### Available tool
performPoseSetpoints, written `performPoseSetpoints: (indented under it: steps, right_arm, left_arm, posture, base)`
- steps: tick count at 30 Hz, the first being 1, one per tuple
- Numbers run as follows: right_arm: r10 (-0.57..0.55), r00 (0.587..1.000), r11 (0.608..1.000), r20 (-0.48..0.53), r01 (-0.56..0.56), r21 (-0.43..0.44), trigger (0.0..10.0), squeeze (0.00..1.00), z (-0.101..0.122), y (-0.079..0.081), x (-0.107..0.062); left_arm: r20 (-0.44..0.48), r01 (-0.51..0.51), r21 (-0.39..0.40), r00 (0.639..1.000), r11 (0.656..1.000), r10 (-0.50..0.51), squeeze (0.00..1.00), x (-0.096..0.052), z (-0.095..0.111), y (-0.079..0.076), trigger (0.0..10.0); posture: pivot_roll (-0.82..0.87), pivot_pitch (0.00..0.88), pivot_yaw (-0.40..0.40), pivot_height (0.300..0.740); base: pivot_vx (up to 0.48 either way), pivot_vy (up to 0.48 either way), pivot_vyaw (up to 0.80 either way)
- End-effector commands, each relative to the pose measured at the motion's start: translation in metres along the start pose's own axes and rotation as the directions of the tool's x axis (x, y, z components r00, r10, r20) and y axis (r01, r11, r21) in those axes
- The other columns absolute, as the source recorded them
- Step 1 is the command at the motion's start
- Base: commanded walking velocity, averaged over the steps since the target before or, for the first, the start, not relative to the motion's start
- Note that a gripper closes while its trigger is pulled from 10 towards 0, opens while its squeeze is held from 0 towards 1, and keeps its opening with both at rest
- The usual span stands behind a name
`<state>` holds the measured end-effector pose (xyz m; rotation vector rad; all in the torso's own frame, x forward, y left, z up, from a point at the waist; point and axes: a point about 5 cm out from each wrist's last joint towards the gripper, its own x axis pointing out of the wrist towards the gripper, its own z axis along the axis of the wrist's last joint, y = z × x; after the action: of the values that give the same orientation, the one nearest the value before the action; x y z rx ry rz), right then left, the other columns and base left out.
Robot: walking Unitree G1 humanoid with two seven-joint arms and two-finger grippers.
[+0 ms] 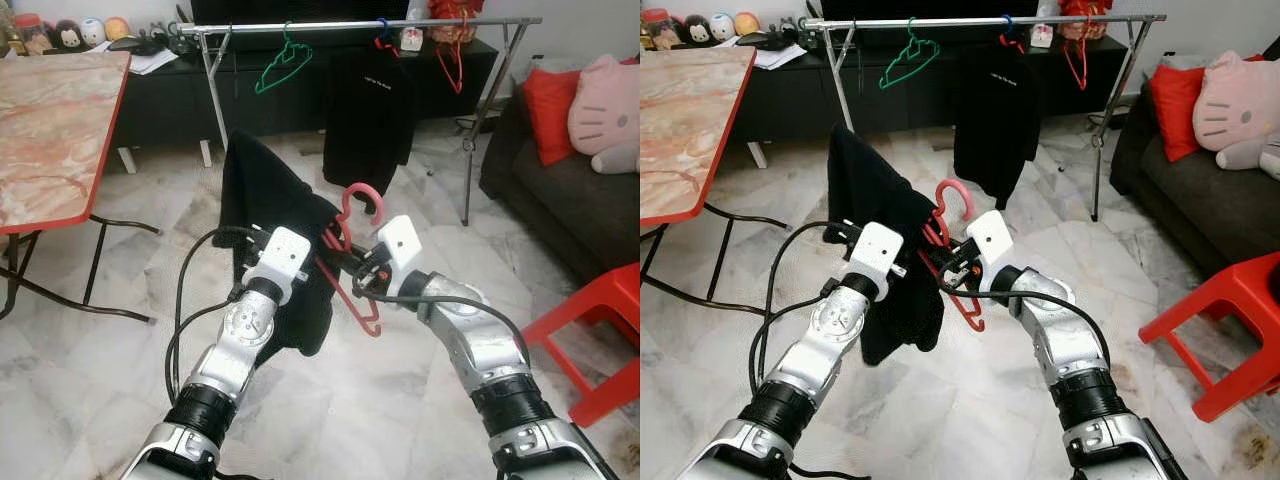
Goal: Hang hanger
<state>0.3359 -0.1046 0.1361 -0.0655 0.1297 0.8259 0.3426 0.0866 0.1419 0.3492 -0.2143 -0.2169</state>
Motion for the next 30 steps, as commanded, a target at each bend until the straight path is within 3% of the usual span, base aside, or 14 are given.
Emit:
performPoseSetpoints:
  steps: [1,2,3,4,30]
  right_arm:
    - [0.012,0.998,1.000,0.061,-0.011,-0.019,0.0,0.00,0.014,0.001,-0.001]
    - [0.012,0.998,1.000,0.061,-0.011,-0.019,0.0,0.00,0.014,0.001,-0.001]
    - [0.015,0.998,1.000,0.061,-0.013,-0.019,0.0,0.00,0.014,0.002,-0.001]
    - [0.018,0.998,1.000,0.062,-0.017,-0.020,0.0,0.00,0.014,0.002,-0.001]
    - [0.001,1.000,0.999,-0.019,-0.001,-0.038,0.0,0.00,-0.004,-0.001,-0.008]
  left_arm:
    - [0.026,-0.014,0.016,1.000,1.000,0.014,0.00,0.004,0.006,0.002,8.9]
    - [0.026,-0.014,0.016,1.000,1.000,0.014,0.00,0.004,0.006,0.002,8.9]
    - [0.025,-0.014,0.019,1.000,1.000,0.013,0.00,0.004,0.006,0.002,6.4]
    - [0.021,-0.016,0.025,1.000,1.000,0.015,0.00,0.003,0.005,0.002,0.1]
    - [0.038,0.020,0.071,0.999,0.997,-0.023,0.00,0.003,0.004,0.000,0.0]
  posture:
    - [-0.14,0.000,-0.078,0.740]
    - [-0.14,0.000,-0.078,0.740]
    - [-0.14,0.000,-0.078,0.740]
    - [-0.14,0.000,-0.081,0.740]
    - [-0.13,0.017,-0.083,0.740]
  base:
    - [0.000,0.000,0.00]
    - [0.000,0.000,0.00]
    - [0.000,0.000,0.00]
    - [0.000,0.000,0.00]
    - [0.000,0.000,0.00]
